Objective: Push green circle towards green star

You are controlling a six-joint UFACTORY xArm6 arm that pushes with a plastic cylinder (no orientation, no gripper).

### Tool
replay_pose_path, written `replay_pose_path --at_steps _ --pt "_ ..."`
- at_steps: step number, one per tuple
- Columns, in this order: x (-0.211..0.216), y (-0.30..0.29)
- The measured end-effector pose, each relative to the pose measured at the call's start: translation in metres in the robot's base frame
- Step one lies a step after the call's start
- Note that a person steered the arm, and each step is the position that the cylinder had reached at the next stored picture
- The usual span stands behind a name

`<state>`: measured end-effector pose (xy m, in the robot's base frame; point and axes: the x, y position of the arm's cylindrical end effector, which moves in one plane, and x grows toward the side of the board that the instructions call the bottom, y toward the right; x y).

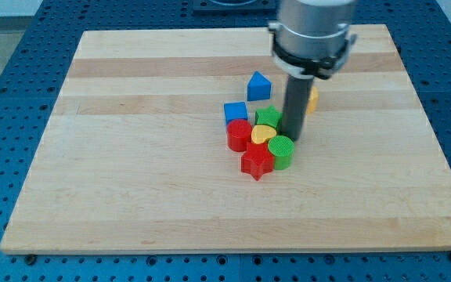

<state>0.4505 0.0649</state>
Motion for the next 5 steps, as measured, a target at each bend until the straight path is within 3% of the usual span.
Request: replay_pose_path --at_steps 3,5 --pt "-0.029 -0.078" --pt "-0.015 -0.122"
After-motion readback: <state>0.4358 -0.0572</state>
